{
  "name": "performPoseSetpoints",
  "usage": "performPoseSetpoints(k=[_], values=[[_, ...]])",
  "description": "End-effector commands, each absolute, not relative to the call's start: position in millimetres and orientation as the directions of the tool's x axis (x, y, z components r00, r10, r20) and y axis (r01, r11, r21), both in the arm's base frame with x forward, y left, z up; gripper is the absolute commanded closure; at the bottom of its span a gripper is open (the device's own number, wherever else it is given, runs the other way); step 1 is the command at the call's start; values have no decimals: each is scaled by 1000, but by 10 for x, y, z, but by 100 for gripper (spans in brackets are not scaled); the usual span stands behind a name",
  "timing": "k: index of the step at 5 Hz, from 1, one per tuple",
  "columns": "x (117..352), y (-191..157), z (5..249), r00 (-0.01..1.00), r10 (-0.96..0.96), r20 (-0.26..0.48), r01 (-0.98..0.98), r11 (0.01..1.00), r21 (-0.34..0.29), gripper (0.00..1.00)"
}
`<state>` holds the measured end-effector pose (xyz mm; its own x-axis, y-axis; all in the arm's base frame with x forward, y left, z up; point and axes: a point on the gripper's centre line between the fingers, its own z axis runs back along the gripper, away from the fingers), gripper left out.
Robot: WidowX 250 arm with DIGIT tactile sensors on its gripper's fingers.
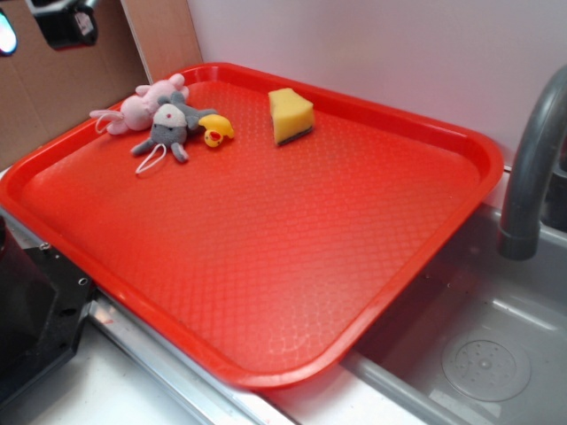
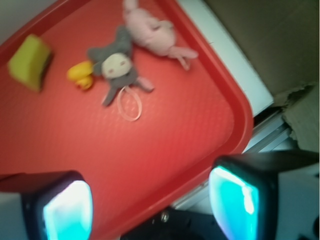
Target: Grab the pink bunny.
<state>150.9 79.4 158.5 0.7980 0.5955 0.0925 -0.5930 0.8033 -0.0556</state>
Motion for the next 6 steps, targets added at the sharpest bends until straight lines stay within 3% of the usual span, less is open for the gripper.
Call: performPoseSetpoints(k=[1, 2, 3, 4, 5, 6], values=[[1479, 854, 1639, 784, 610, 116, -608, 792, -55, 0], [1479, 854, 1639, 784, 610, 116, -608, 792, -55, 0], [1698, 1016, 1315, 745, 656, 123, -654, 754, -61, 0], [2027, 1180, 1088, 698, 700, 151, -689, 714, -122, 0], [2176, 1364, 886, 672, 722, 163, -711, 691, -131, 0], [2148, 1564, 864, 706, 682, 192, -680, 728, -84, 0]])
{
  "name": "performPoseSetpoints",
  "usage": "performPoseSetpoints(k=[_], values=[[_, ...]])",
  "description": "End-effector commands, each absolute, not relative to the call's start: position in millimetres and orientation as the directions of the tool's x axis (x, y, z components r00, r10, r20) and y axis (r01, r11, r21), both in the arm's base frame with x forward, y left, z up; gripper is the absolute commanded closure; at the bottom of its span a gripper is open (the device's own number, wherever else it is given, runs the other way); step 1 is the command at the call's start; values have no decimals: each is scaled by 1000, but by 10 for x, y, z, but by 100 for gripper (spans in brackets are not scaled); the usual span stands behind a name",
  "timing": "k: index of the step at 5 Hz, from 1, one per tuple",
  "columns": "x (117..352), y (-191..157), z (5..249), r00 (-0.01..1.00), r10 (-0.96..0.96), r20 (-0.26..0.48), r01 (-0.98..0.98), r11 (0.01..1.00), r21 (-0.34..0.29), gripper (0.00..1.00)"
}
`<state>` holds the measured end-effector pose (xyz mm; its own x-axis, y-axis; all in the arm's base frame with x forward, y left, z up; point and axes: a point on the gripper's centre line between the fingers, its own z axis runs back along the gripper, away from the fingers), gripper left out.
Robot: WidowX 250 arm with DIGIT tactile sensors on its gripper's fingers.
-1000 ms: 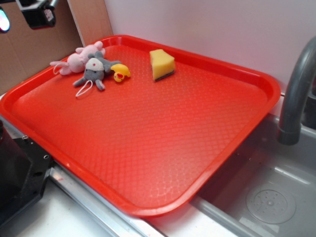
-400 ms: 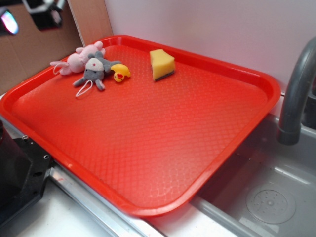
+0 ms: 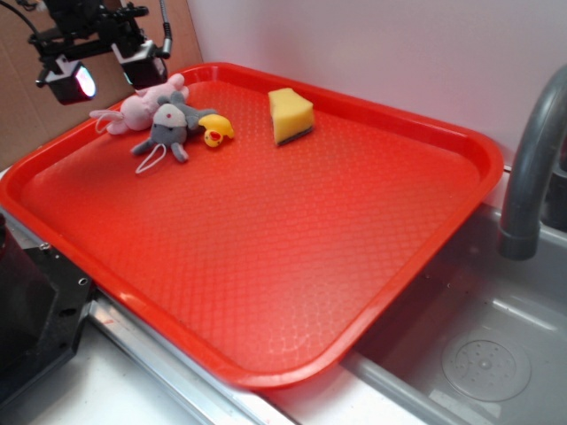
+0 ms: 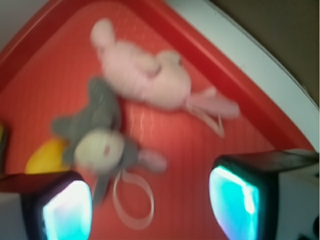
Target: Grab the pink bunny.
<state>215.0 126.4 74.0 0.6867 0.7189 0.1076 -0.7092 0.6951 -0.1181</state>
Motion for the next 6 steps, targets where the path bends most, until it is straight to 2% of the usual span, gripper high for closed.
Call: performPoseSetpoints(k=[1, 2, 3, 4, 5, 6], values=[[2165, 1736, 886, 732, 651, 199, -653, 755, -68, 0], [2256, 1780, 792, 706, 672, 224, -677, 733, -65, 0], [2419, 1739, 655, 745, 626, 228, -632, 773, -57, 0], [2504, 1754, 450, 806, 555, 207, -565, 825, -13, 0], [2524, 1754, 322, 800, 571, 184, -580, 814, -6, 100], [2452, 1710, 338, 796, 589, 138, -585, 808, -71, 100]])
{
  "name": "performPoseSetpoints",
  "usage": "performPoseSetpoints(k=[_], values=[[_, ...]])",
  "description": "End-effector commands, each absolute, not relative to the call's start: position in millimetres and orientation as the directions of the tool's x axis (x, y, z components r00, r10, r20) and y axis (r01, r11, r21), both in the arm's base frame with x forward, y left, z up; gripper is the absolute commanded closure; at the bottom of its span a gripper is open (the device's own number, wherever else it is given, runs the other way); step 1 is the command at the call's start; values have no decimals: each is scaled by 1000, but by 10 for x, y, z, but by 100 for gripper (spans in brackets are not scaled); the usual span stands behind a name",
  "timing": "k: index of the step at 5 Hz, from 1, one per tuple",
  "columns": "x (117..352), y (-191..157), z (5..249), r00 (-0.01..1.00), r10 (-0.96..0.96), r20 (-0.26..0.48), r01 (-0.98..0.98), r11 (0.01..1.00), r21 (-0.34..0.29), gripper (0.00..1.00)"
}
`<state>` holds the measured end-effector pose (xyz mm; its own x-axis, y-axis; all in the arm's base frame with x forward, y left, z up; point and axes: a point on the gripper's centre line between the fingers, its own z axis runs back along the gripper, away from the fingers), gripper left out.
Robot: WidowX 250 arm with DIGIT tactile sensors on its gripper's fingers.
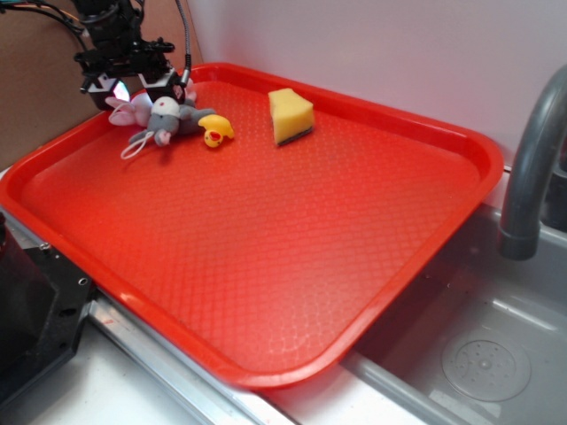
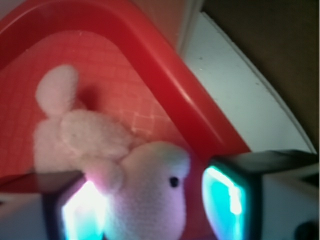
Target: Grab the pink bunny.
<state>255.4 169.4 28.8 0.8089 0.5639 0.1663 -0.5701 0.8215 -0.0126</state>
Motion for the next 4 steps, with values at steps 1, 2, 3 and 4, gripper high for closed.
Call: performPoseSetpoints(k=[1, 2, 3, 4], values=[[2331, 1560, 370, 805, 590, 63, -582, 806, -106, 100], [2143, 1332, 647, 831, 551, 77, -543, 833, -106, 100], [1870, 1134, 1015, 859, 491, 142, -478, 871, -115, 100], [1718, 938, 1306, 877, 446, 180, -434, 895, -104, 100]])
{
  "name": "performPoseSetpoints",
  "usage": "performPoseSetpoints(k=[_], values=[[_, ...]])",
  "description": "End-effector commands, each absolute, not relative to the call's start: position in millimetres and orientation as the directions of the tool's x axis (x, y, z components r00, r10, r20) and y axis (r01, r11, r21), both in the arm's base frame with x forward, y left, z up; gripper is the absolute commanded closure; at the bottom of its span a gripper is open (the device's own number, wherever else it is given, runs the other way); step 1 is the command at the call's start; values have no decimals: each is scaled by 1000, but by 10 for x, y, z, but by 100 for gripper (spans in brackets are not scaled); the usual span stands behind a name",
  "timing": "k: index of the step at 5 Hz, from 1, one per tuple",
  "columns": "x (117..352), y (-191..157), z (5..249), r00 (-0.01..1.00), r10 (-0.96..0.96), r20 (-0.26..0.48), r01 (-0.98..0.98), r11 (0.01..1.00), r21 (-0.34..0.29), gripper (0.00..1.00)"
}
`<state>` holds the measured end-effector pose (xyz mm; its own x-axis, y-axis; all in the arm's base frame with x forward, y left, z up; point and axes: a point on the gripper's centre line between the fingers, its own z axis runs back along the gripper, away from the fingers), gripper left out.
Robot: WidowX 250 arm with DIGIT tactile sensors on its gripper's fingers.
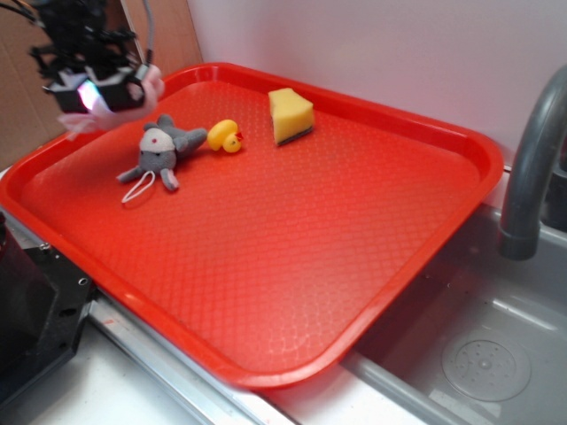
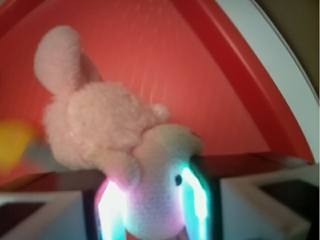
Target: Grab the pink bunny.
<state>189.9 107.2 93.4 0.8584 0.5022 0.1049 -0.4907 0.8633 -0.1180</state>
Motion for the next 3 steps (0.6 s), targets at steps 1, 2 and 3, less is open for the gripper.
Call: performPoseSetpoints(k=[1, 2, 3], values=[[1694, 618, 1540, 946, 275, 169, -267, 961, -69, 100], [1870, 313, 1694, 971, 187, 150, -185, 982, -22, 100], [2095, 158, 1853, 973, 177, 146, -171, 984, -52, 100]])
